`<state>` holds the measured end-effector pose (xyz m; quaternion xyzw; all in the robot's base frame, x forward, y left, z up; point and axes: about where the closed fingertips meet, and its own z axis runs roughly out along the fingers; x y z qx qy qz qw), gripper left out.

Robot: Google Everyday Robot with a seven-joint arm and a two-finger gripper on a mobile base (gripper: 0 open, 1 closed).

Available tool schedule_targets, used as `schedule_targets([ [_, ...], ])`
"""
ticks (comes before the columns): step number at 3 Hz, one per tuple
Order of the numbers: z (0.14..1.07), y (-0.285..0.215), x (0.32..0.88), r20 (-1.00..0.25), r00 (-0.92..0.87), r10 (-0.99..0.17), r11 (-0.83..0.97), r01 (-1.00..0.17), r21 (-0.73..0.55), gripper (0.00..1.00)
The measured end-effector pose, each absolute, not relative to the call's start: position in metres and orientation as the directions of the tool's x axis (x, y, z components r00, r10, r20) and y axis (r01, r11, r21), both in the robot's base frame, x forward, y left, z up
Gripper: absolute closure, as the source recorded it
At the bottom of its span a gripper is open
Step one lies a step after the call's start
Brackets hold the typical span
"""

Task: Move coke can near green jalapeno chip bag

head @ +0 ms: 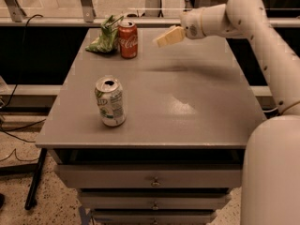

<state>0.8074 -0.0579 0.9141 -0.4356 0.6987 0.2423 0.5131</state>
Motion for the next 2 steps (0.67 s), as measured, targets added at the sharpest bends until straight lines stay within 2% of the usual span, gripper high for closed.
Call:
schedule_targets([
  [1,0.934,-0.116,0.794,-0.94,-0.104,-0.324,0.602,-0.79,-0.12,0.0],
  [2,0.934,-0.133,0.792,-0.942,-0.11,-0.316,0.629,-0.768,-0.121,0.0],
])
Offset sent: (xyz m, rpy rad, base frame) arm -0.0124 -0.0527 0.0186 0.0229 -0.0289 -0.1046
